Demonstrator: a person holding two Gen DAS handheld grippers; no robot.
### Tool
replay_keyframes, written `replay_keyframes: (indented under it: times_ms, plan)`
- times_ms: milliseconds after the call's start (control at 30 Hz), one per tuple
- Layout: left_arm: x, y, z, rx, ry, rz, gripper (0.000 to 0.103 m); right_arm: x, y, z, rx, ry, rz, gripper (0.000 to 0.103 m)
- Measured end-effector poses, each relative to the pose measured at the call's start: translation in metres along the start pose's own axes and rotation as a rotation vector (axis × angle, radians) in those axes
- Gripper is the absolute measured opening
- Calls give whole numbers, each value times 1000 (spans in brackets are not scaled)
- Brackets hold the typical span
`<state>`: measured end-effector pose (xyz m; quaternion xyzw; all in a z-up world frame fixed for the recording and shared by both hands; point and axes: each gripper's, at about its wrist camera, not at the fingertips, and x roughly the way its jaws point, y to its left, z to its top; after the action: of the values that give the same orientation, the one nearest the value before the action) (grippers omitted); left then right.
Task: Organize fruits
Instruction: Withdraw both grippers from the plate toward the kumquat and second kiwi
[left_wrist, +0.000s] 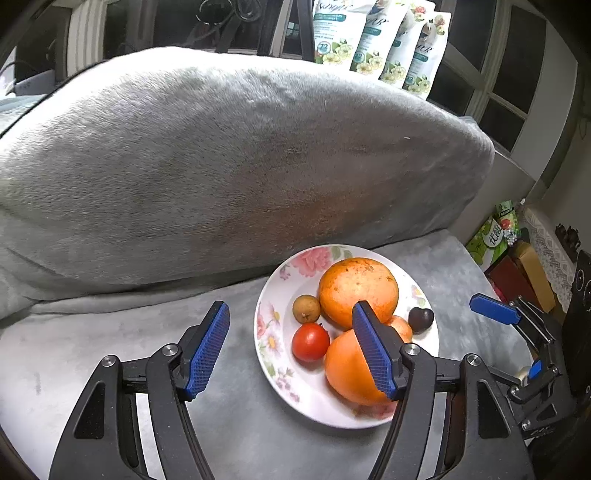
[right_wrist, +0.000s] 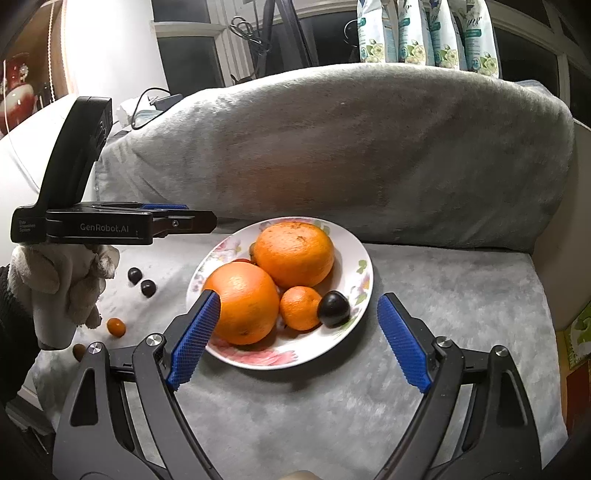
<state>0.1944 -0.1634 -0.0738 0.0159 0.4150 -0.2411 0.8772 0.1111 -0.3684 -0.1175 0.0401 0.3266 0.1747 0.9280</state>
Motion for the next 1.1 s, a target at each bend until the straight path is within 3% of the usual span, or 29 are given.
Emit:
replay_keyframes:
  times_ms: [633,1100]
  plan:
    - [-96,48,-37,-68,-139,85,69,-29,61,-1,-62,-52,53,89]
    - [-135,111,-94,-189,-158,165,69,-2,132,0,-153,19,148,89]
